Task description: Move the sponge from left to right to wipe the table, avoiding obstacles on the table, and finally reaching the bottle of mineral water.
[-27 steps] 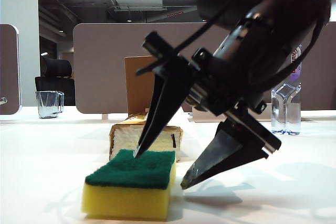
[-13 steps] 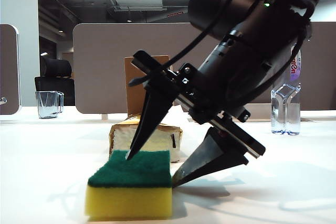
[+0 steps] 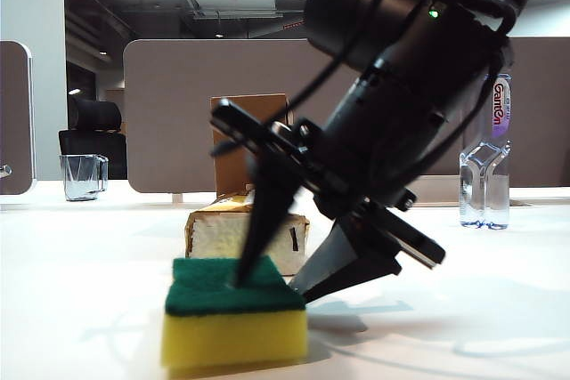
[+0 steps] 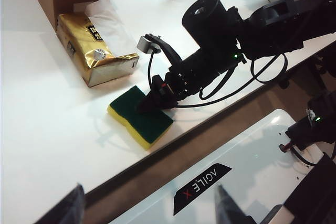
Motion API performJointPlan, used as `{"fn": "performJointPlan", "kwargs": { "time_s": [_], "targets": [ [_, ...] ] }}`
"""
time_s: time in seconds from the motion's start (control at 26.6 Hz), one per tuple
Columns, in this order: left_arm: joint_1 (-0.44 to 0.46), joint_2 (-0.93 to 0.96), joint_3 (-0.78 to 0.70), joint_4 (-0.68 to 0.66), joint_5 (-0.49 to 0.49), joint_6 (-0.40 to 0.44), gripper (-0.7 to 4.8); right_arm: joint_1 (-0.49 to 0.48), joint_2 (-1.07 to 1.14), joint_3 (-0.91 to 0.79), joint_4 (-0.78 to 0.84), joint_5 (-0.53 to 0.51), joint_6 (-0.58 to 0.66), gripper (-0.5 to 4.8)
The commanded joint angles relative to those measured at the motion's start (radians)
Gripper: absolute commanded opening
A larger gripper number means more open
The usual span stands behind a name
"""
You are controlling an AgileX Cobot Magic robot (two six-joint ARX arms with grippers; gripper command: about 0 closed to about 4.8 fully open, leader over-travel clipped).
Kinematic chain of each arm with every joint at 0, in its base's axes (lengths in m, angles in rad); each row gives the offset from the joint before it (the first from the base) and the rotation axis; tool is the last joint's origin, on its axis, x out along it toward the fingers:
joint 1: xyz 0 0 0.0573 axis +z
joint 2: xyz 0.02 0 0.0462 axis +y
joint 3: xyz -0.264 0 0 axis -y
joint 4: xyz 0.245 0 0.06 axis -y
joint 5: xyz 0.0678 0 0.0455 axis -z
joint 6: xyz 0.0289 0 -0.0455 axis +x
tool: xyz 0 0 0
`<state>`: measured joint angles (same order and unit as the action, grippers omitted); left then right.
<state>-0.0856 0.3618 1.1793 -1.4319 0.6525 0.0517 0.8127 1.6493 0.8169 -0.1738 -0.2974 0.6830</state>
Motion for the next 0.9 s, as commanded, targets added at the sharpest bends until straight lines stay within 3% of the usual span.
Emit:
{"fn": "performJointPlan", "kwargs": {
  "time_s": [0.04,0.15,0.53,0.9],
  "targets": [
    [-0.001,0.000,0.002,-0.004,-0.002,0.001,3.18,0.000,0.024,-0.019,-0.108,0.057,-0.003,1.14],
    [-0.001,0.000,0.002,-0.004,-0.005,0.002,3.18,0.000,0.024,-0.019,-0.107,0.064,-0.007,-0.08],
    [-0.001,0.000,0.002,-0.004,-0.005,0.001,3.18,0.000,0.024,-0.019,-0.120,0.082,-0.024,-0.09],
    [-0.001,0.000,0.002,-0.004,-0.005,0.001,3.18,-0.027,0.019,-0.020,-0.234,0.126,-0.082,-0.09]
  ]
}}
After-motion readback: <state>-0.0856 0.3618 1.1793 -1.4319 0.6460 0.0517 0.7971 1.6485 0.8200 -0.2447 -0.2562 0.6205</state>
